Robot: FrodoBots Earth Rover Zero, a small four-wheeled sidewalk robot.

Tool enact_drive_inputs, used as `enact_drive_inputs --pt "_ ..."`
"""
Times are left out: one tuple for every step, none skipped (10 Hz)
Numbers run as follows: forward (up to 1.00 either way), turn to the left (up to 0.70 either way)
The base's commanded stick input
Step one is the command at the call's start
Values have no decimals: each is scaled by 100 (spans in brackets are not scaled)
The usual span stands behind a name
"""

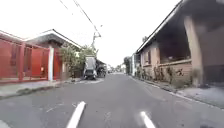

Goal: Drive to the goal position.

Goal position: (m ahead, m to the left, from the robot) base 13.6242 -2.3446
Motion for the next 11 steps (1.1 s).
enact_drive_inputs --pt "70 0" --pt "70 0" --pt "70 0" --pt "70 0" --pt "70 0" --pt "70 0" --pt "70 0" --pt "70 0" --pt "70 0" --pt "70 0" --pt "70 0"
